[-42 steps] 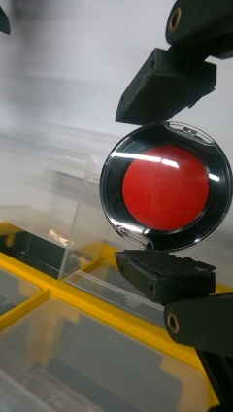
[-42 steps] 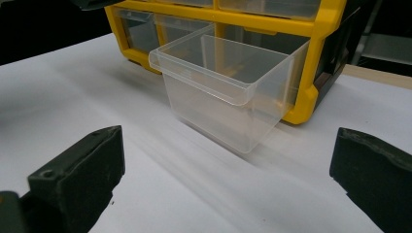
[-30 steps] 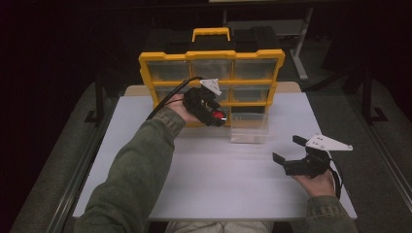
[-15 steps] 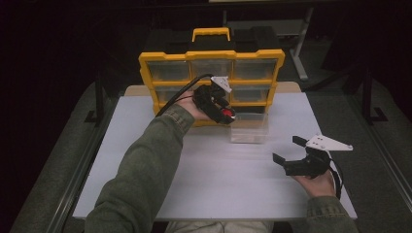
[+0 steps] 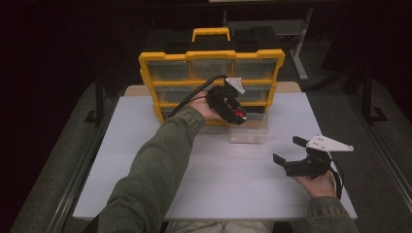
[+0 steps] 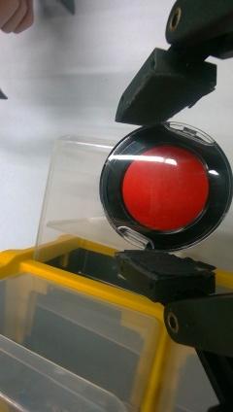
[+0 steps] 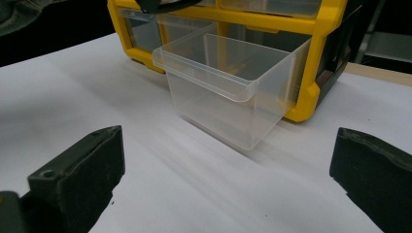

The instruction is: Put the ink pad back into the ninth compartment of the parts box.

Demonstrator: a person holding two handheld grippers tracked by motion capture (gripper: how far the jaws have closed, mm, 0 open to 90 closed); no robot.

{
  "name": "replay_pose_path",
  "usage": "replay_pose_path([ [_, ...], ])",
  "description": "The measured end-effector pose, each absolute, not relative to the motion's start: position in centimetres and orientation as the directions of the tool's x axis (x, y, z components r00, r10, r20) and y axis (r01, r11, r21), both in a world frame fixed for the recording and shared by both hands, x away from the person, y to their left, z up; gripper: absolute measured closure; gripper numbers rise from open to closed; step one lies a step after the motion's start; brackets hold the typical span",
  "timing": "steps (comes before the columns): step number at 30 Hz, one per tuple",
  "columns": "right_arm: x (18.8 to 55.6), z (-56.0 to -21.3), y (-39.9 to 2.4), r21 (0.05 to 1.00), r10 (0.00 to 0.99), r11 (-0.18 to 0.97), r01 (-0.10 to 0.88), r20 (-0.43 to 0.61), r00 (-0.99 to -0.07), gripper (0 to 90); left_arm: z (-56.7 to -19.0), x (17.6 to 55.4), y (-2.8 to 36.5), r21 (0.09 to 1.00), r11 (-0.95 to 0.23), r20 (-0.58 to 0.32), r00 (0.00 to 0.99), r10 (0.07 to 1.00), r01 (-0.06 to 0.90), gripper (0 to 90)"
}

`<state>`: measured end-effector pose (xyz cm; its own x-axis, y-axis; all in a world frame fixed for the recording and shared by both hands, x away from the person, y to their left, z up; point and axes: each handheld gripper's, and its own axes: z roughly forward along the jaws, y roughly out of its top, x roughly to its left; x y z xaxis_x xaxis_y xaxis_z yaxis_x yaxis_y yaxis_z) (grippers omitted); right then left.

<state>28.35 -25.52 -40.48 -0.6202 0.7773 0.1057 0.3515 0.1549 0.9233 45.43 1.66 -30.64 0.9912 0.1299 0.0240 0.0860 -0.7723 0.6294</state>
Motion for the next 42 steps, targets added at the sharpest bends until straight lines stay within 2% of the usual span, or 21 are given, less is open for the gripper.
replay_pose_path([
  [16, 28.2, -40.6, -25.5, 0.919, 0.777, 0.161, 0.36, 0.106, -0.62, 0.0, -32.3, 46.7, -1.0, 0.621, -0.777, -0.001, 0.992, 0.125, 0.099, 30.5],
  [22, 28.1, -40.6, -25.7, 0.919, 0.779, 0.158, 0.361, 0.109, -0.617, 0.0, -32.3, 46.7, -2.7, 0.605, -0.793, 0.012, 0.995, 0.102, 0.074, 30.5],
  [32, 28.0, -40.7, -25.8, 0.919, 0.777, 0.157, 0.361, 0.11, -0.62, 0.0, -32.6, 47.2, -3.2, 0.586, -0.805, -0.011, 0.994, 0.111, 0.097, 30.4],
  [37, 28.0, -40.7, -25.8, 0.919, 0.779, 0.16, 0.361, 0.107, -0.618, 0.0, -32.5, 46.8, -2.9, 0.57, -0.819, -0.013, 0.997, 0.075, 0.069, 30.0],
  [42, 28.1, -40.7, -25.8, 0.918, 0.781, 0.158, 0.363, 0.109, -0.615, 0.0, -31.9, 46.6, -2.2, 0.603, -0.795, -0.014, 0.997, 0.076, 0.069, 23.4],
])
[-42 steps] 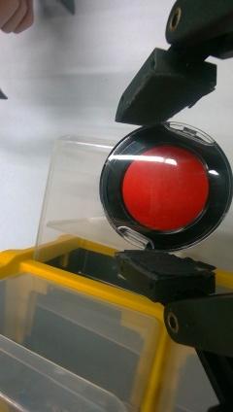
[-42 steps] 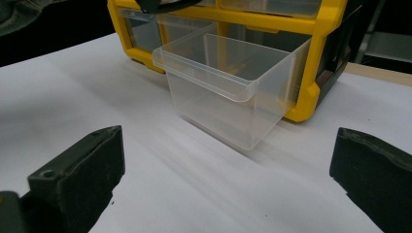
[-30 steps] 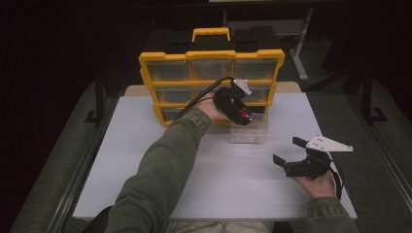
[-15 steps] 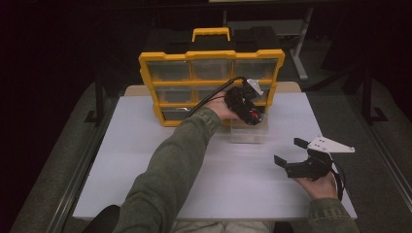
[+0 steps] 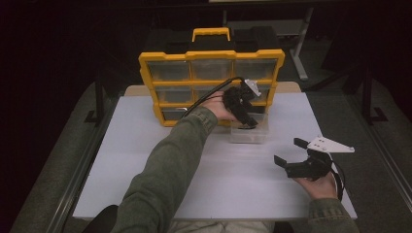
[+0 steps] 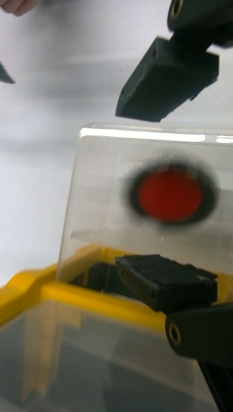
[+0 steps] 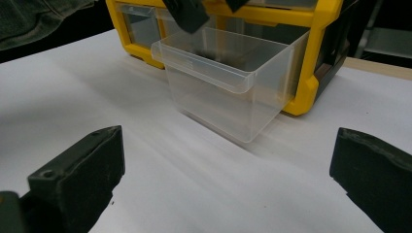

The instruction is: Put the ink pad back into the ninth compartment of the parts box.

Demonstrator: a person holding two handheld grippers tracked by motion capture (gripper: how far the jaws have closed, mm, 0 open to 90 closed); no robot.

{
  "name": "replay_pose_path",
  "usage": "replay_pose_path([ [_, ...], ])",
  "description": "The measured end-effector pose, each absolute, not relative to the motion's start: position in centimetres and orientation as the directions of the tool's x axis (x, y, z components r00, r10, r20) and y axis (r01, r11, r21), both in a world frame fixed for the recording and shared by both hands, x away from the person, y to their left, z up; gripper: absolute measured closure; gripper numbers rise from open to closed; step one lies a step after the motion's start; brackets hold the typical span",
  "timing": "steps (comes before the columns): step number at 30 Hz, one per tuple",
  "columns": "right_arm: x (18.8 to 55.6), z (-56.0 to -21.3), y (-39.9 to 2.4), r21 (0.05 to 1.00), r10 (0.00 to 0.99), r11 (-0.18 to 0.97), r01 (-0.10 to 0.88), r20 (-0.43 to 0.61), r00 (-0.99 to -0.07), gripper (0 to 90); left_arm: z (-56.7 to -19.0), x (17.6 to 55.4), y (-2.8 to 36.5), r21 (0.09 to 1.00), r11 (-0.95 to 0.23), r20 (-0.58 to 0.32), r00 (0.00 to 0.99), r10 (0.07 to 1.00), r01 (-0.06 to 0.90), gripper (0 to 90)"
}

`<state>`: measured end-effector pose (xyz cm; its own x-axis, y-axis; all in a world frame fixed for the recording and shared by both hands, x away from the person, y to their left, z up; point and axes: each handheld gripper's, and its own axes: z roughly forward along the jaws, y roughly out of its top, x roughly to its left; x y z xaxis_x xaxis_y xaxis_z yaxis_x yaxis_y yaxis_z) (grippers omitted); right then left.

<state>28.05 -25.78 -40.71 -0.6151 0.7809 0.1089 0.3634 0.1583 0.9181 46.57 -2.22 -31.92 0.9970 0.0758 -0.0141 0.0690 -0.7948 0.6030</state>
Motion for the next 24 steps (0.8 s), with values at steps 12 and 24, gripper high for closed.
replay_pose_path([
  [12, 28.0, -40.7, -25.7, 0.917, 0.78, 0.162, 0.363, 0.107, -0.617, 0.0, -31.1, 45.0, -0.8, 0.638, -0.769, -0.015, 0.999, 0.042, 0.042, 4.5],
  [24, 28.0, -40.7, -25.6, 0.916, 0.78, 0.164, 0.365, 0.106, -0.617, 0.0, -30.3, 43.4, 1.0, 0.672, -0.74, 0.019, 0.998, 0.059, 0.031, 0.0],
])
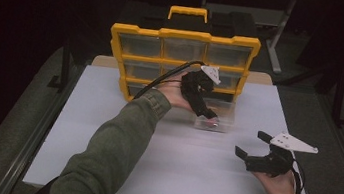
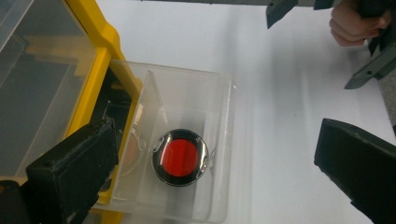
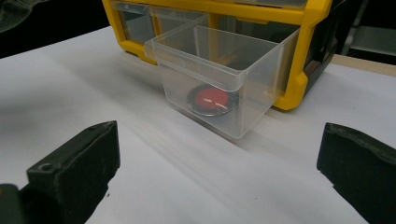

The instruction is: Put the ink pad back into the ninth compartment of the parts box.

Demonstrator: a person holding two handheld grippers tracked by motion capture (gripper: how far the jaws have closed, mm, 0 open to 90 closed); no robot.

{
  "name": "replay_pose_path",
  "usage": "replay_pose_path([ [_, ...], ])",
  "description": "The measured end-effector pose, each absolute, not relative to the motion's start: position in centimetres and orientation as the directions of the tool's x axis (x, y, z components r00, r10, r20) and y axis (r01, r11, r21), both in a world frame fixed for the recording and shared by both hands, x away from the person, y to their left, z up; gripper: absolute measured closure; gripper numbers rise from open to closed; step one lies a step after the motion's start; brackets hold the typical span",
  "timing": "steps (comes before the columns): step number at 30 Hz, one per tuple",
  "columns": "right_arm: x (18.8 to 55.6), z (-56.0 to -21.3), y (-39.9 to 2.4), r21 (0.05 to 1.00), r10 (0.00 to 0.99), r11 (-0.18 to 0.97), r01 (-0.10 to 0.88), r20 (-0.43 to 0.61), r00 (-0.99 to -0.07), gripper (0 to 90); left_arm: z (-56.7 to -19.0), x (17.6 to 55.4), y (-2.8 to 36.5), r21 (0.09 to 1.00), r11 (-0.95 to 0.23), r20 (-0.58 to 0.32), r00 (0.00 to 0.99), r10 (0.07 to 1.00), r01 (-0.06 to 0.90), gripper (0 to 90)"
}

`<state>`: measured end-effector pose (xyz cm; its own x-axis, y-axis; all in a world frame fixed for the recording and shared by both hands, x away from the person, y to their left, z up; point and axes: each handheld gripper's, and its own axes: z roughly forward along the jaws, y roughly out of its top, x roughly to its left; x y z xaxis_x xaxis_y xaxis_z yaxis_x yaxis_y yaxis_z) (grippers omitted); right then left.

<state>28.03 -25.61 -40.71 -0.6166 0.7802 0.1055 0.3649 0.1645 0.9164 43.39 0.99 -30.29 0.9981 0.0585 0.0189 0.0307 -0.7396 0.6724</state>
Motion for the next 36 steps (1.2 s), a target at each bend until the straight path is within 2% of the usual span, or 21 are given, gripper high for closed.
replay_pose_path([
  [16, 28.1, -40.7, -25.6, 0.914, 0.781, 0.167, 0.369, 0.106, -0.616, 0.0, -29.8, 41.5, 2.8, 0.702, -0.712, 0.095, 0.991, 0.092, -0.001, 0.0],
  [36, 28.1, -40.7, -25.6, 0.915, 0.782, 0.165, 0.369, 0.107, -0.614, 0.0, -30.8, 40.4, 6.8, 0.711, -0.701, 0.118, 0.975, 0.191, 0.051, 0.0],
])
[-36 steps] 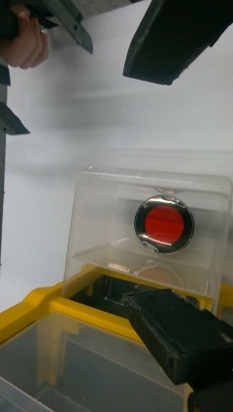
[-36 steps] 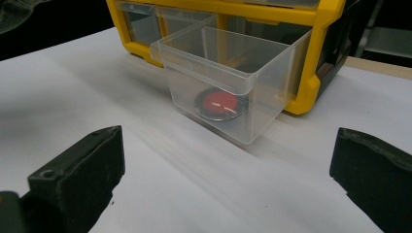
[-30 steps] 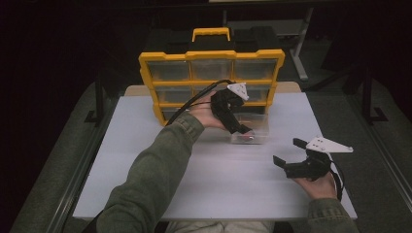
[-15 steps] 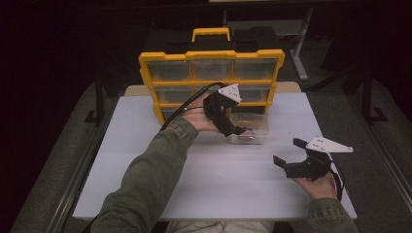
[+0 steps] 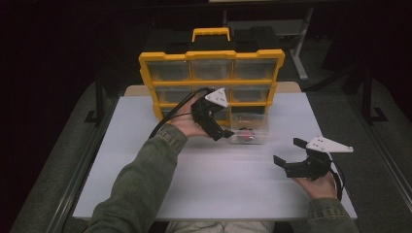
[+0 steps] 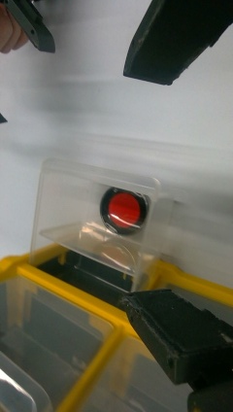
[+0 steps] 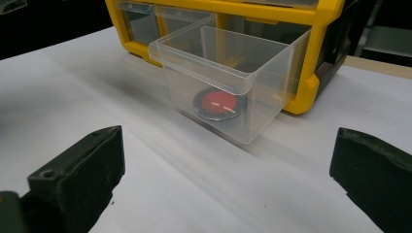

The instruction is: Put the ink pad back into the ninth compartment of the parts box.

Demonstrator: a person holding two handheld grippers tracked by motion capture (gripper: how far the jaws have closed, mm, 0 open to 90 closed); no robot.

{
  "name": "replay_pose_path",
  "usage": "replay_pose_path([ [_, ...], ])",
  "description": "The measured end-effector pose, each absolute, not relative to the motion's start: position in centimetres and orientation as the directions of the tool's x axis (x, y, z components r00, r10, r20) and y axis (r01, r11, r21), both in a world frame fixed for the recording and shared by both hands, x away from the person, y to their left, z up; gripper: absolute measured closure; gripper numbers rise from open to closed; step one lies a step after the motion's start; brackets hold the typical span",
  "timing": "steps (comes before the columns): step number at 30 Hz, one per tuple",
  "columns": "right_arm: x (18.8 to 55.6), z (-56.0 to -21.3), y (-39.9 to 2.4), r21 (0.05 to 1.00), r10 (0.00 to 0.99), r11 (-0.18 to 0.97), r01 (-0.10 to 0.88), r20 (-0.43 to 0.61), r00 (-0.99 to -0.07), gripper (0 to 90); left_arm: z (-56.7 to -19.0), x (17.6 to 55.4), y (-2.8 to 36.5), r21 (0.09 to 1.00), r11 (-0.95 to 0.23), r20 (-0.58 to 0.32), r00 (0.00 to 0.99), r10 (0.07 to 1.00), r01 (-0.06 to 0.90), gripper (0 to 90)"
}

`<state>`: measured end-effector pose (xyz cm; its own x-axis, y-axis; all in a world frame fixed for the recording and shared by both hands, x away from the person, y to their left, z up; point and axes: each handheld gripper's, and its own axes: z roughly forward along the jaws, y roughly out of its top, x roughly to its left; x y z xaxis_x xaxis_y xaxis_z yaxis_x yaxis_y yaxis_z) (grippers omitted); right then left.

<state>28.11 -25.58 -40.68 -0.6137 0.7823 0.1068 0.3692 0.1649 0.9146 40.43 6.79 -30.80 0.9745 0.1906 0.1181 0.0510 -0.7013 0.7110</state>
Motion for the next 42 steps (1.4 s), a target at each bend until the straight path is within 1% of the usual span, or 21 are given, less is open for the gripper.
replay_pose_path([
  [9, 28.1, -40.7, -25.6, 0.914, 0.783, 0.169, 0.369, 0.104, -0.613, 0.0, -30.7, 40.2, 10.0, 0.757, -0.647, 0.103, 0.959, 0.264, 0.097, 0.0],
  [14, 28.2, -40.7, -25.5, 0.913, 0.782, 0.17, 0.371, 0.104, -0.614, 0.0, -30.9, 39.9, 11.5, 0.769, -0.629, 0.105, 0.949, 0.298, 0.113, 0.0],
  [21, 28.2, -40.7, -25.5, 0.912, 0.782, 0.171, 0.373, 0.105, -0.614, 0.0, -31.3, 39.7, 13.3, 0.789, -0.596, 0.084, 0.935, 0.344, 0.148, 0.0],
  [28, 28.2, -40.7, -25.6, 0.914, 0.786, 0.162, 0.371, 0.108, -0.609, 0.0, -31.5, 39.5, 14.5, 0.805, -0.571, 0.072, 0.929, 0.362, 0.16, 0.0],
  [36, 28.2, -40.7, -25.6, 0.915, 0.786, 0.161, 0.369, 0.107, -0.609, 0.0, -31.8, 39.3, 16.0, 0.831, -0.527, 0.063, 0.911, 0.407, 0.178, 0.0],
  [42, 28.2, -40.7, -25.6, 0.917, 0.788, 0.162, 0.365, 0.102, -0.607, 0.0, -32.5, 39.0, 16.9, 0.831, -0.525, 0.064, 0.907, 0.417, 0.183, 0.0],
])
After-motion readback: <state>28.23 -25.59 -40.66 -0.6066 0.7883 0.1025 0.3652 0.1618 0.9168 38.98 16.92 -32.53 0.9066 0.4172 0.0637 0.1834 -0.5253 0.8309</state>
